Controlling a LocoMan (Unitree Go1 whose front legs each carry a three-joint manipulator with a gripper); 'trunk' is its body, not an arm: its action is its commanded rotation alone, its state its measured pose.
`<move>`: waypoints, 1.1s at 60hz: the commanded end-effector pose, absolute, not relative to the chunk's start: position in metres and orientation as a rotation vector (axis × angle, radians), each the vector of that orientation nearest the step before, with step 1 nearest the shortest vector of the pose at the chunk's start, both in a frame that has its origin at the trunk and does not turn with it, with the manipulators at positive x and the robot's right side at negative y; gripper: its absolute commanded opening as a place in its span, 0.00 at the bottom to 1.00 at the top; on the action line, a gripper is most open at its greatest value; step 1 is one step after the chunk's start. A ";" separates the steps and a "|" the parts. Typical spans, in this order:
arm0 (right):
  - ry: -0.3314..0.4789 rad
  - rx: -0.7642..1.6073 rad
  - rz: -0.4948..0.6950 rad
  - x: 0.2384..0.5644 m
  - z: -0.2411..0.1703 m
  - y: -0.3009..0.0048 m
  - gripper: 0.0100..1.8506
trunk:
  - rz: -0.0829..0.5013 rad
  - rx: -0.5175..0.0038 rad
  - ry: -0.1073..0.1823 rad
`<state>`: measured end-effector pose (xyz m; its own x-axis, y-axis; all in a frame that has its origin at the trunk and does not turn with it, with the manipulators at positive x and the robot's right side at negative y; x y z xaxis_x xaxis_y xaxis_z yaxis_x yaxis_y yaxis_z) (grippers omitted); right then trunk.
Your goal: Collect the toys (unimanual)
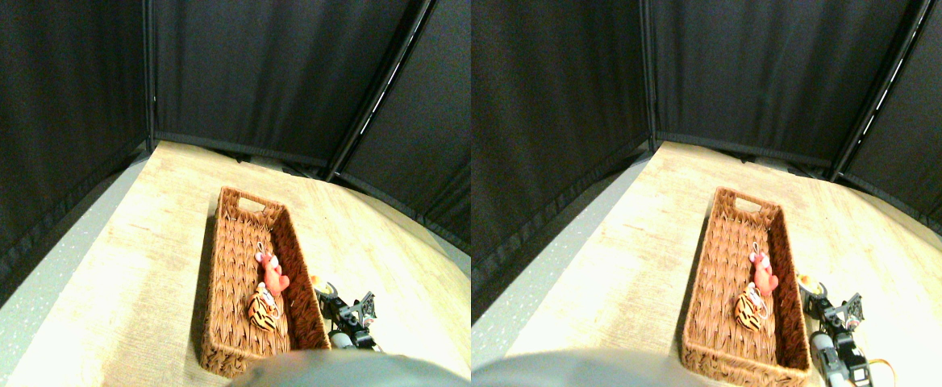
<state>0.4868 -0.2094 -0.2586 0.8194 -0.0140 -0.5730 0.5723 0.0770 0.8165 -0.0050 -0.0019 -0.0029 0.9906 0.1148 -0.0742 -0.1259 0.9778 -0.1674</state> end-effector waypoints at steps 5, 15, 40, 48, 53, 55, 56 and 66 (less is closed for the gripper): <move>0.337 1.370 -0.559 0.489 -0.252 -0.223 0.04 | 0.129 -0.174 0.090; 0.287 1.386 -0.542 0.493 -0.245 -0.235 0.06 | 0.123 -0.170 0.084; 0.220 1.300 -0.323 0.492 -0.184 -0.240 0.03 | 0.109 -0.165 0.067; 0.249 1.285 -0.224 0.493 -0.163 -0.227 0.04 | 0.126 -0.184 0.057; 0.265 1.280 -0.195 0.493 -0.152 -0.219 0.04 | 0.140 -0.192 0.052; 0.274 1.286 -0.180 0.494 -0.148 -0.216 0.04 | 0.144 -0.193 0.049; 0.278 1.287 -0.166 0.495 -0.146 -0.213 0.04 | 0.147 -0.195 0.048; 0.278 1.280 -0.087 0.498 -0.130 -0.196 0.03 | 0.175 -0.213 0.038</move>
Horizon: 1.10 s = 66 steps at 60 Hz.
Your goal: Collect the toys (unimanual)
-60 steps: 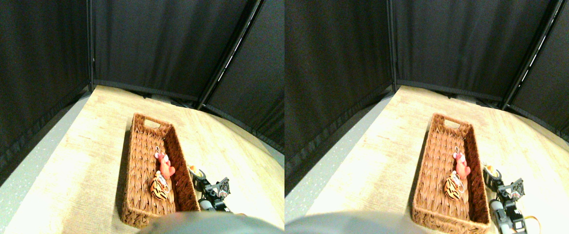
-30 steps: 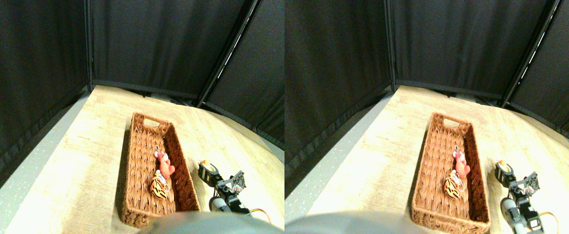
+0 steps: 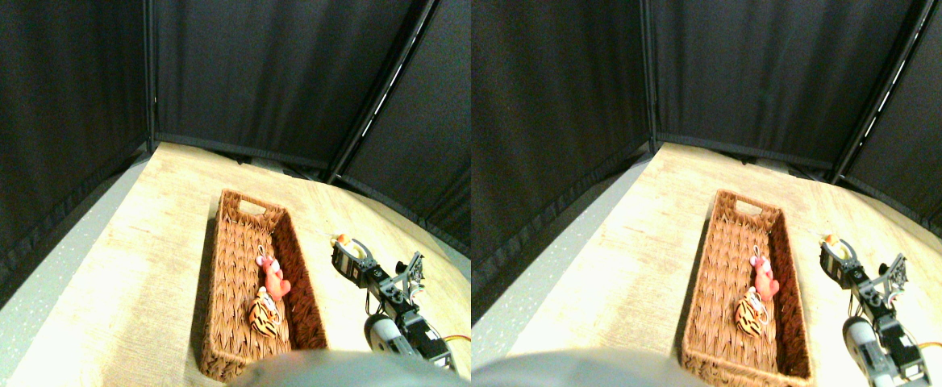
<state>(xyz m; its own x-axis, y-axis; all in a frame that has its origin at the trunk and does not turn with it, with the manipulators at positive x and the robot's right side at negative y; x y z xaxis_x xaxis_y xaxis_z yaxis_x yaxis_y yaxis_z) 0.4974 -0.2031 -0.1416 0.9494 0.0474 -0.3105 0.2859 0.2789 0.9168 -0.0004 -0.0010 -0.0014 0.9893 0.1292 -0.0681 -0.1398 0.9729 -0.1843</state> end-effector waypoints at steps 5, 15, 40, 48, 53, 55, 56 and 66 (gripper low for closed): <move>0.282 1.280 -0.042 0.500 -0.123 -0.187 0.03 | 0.186 -0.220 0.032; 0.292 1.252 0.059 0.508 -0.115 -0.172 0.04 | 0.206 -0.230 0.021; 0.317 1.282 0.058 0.514 -0.117 -0.126 0.03 | 0.277 -0.276 0.017; 0.340 1.300 0.070 0.518 -0.124 -0.113 0.03 | 0.294 -0.290 0.014; 0.353 1.313 0.059 0.518 -0.125 -0.106 0.03 | 0.300 -0.298 0.012; 0.367 1.314 0.075 0.519 -0.126 -0.103 0.03 | 0.303 -0.300 0.012; 0.370 1.307 0.078 0.519 -0.126 -0.101 0.03 | 0.304 -0.301 0.012; 0.392 1.301 0.036 0.518 -0.130 -0.092 0.03 | 0.312 -0.311 0.014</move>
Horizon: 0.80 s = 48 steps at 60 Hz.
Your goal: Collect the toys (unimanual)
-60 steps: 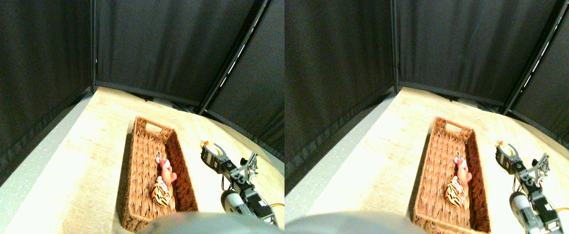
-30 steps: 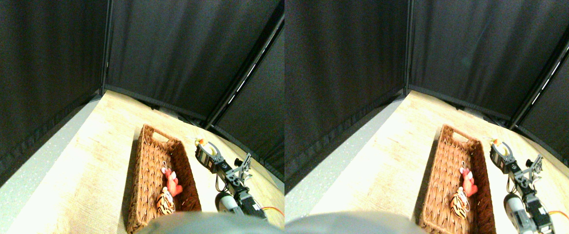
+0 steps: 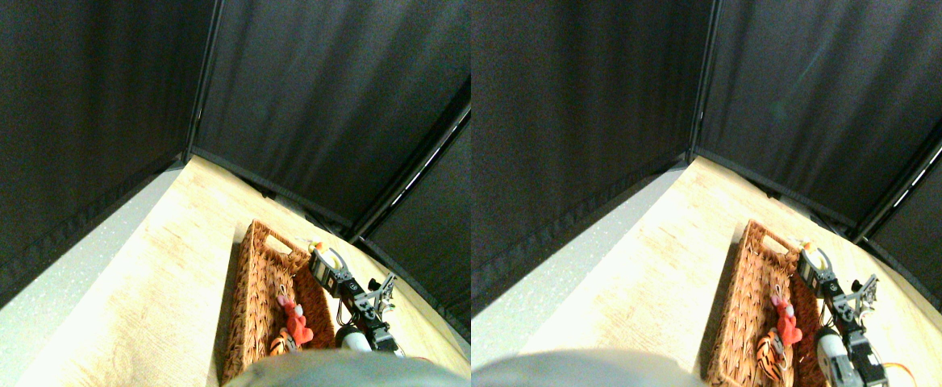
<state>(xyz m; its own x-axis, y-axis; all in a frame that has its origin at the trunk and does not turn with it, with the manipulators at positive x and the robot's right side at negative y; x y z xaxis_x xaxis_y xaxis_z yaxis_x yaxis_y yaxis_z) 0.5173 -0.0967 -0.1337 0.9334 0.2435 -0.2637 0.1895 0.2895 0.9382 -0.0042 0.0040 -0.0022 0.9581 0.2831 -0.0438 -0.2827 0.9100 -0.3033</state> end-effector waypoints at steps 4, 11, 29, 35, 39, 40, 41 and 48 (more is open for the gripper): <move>0.439 1.305 0.006 0.517 -0.131 -0.092 0.08 | 0.310 -0.308 0.016; 0.492 1.231 0.013 0.516 -0.130 -0.097 0.46 | 0.299 -0.301 0.020; 0.427 1.210 -0.004 0.519 -0.123 -0.121 0.59 | 0.252 -0.261 0.028; 0.367 1.230 -0.024 0.526 -0.123 -0.138 0.51 | 0.224 -0.244 0.030; 0.302 1.199 -0.060 0.528 -0.121 -0.158 0.48 | 0.200 -0.229 0.035; 0.302 1.199 -0.060 0.528 -0.121 -0.158 0.48 | 0.197 -0.226 0.036; 0.284 1.189 -0.073 0.528 -0.120 -0.162 0.48 | 0.191 -0.222 0.036; 0.201 1.178 -0.121 0.526 -0.118 -0.189 0.47 | 0.149 -0.192 0.046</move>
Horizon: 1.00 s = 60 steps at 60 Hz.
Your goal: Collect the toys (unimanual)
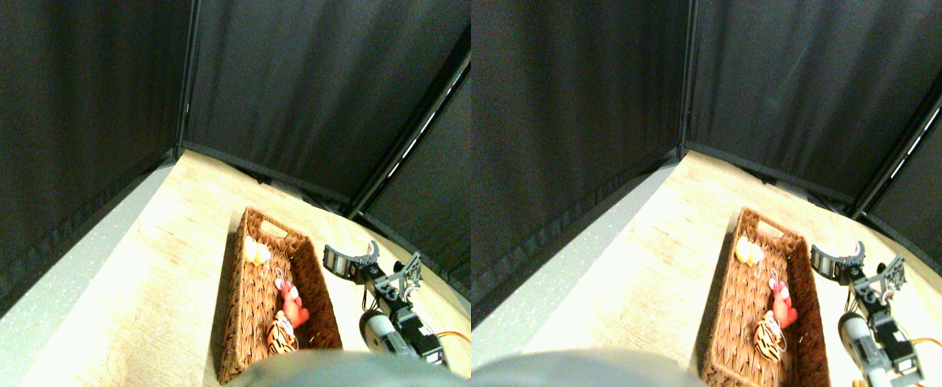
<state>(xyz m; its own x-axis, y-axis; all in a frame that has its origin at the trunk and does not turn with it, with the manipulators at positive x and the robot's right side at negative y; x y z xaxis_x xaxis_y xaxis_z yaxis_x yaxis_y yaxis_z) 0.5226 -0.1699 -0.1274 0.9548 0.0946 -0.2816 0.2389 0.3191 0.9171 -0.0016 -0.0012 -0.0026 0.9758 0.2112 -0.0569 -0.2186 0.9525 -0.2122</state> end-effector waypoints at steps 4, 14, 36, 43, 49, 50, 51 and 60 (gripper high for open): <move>0.144 1.188 -0.151 0.523 -0.118 -0.200 0.44 | 0.125 -0.177 0.053; 0.049 1.134 -0.168 0.509 -0.116 -0.229 0.35 | 0.059 -0.142 0.064; -0.037 1.124 -0.271 0.463 -0.128 -0.256 0.36 | -0.018 -0.105 0.084; -0.026 1.123 -0.283 0.447 -0.135 -0.261 0.38 | -0.036 -0.104 0.087; -0.035 1.112 -0.301 0.430 -0.140 -0.259 0.39 | -0.047 -0.106 0.089; -0.037 1.116 -0.308 0.427 -0.141 -0.259 0.39 | -0.047 -0.106 0.089; -0.037 1.123 -0.318 0.425 -0.142 -0.258 0.39 | -0.049 -0.105 0.088; -0.007 1.149 -0.362 0.409 -0.152 -0.255 0.42 | -0.058 -0.110 0.086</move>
<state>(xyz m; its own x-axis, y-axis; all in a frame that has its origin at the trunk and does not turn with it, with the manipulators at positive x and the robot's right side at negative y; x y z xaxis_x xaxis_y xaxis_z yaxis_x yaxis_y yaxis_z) 0.4135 -0.2592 -0.1524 0.9558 -0.2480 -0.1577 0.2486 0.3962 0.8839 0.0004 -0.0068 -0.0063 0.9944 -0.0352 -0.0994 0.0270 0.9962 -0.0826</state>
